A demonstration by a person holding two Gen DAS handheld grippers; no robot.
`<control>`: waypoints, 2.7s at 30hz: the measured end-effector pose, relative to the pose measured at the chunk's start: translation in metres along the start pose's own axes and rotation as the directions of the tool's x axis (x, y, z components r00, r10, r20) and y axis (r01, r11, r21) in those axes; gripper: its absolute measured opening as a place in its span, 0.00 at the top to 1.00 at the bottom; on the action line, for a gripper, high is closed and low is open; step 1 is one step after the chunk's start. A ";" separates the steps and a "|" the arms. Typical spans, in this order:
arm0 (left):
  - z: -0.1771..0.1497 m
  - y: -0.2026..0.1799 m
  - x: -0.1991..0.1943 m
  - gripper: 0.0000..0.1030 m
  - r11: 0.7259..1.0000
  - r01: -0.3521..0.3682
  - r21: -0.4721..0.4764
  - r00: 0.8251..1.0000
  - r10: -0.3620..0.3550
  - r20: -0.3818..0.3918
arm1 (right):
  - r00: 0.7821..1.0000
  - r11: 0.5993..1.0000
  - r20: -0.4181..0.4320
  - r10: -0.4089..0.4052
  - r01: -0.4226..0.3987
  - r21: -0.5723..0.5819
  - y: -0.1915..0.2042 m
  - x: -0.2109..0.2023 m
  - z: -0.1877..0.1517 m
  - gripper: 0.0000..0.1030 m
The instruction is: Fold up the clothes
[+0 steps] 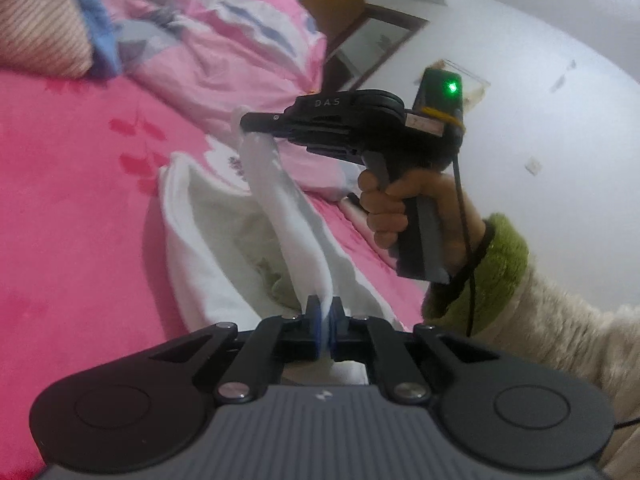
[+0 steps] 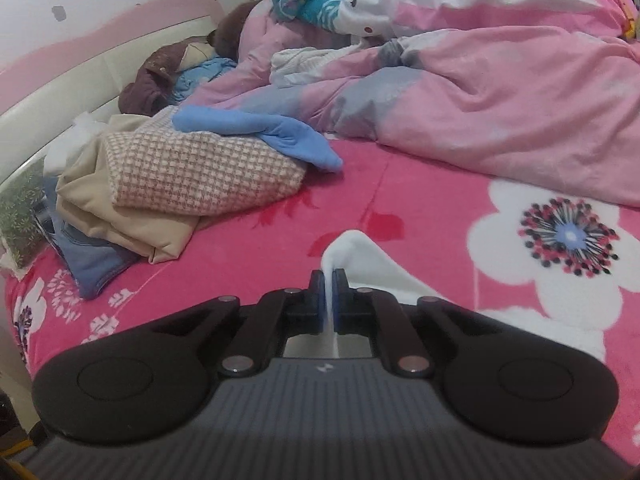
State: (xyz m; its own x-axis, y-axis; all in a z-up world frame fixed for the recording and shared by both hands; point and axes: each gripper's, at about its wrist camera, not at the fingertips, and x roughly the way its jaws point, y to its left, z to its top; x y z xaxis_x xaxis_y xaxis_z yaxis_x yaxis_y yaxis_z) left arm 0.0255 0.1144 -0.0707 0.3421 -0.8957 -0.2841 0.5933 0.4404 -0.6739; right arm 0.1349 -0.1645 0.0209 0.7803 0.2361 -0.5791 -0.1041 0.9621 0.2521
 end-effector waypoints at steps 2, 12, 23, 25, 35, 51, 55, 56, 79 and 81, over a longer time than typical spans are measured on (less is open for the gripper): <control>-0.002 0.009 -0.001 0.96 0.999 -0.010 -0.047 1.000 0.010 -0.004 | 1.000 1.000 -0.010 0.000 0.000 -0.001 0.002 0.014 -0.005 0.98; -0.006 0.043 -0.012 0.96 0.983 -0.012 -0.185 1.000 0.014 0.006 | 1.000 1.000 -0.026 0.008 -0.008 -0.008 0.013 0.059 -0.021 0.98; -0.013 0.056 -0.020 0.96 0.970 -0.022 -0.243 1.000 0.020 -0.010 | 0.999 0.999 -0.035 0.031 -0.032 -0.028 0.014 0.079 -0.031 0.97; -0.014 0.057 -0.020 0.96 0.968 -0.027 -0.251 1.000 0.024 -0.016 | 0.996 0.999 -0.073 0.041 -0.041 -0.004 0.009 0.091 -0.032 0.94; -0.015 0.071 -0.019 0.93 0.947 0.010 -0.322 1.000 -0.018 -0.022 | 0.992 0.971 0.070 0.102 -0.114 0.208 -0.029 -0.011 -0.017 0.72; -0.011 0.082 -0.013 0.90 0.925 0.042 -0.378 0.999 -0.047 -0.006 | 0.970 0.549 0.135 -0.203 0.227 -0.805 0.074 -0.142 -0.229 0.64; -0.012 0.081 -0.013 0.90 0.929 0.043 -0.367 0.999 -0.045 0.001 | 0.957 0.406 0.164 -0.238 0.251 -0.879 0.078 -0.137 -0.247 0.64; -0.012 0.082 -0.013 0.90 0.930 0.043 -0.366 0.999 -0.045 0.004 | 0.954 0.369 0.172 -0.246 0.256 -0.894 0.079 -0.136 -0.251 0.64; -0.011 0.076 -0.013 0.92 0.943 0.052 -0.329 0.999 -0.054 0.003 | 0.820 0.425 0.367 -0.439 0.550 -0.719 0.053 -0.140 -0.269 0.93; -0.010 0.076 -0.015 0.87 0.936 0.061 -0.347 0.998 -0.059 0.016 | 0.825 0.439 0.355 -0.440 0.542 -0.717 0.052 -0.138 -0.269 0.93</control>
State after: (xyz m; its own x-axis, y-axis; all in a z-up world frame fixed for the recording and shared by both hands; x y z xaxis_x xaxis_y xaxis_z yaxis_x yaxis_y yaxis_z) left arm 0.0588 0.1606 -0.1248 0.3178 -0.9191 -0.2329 0.3232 0.3360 -0.8847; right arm -0.1443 -0.1107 -0.0949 0.9082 -0.2772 -0.3135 -0.0643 0.6479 -0.7590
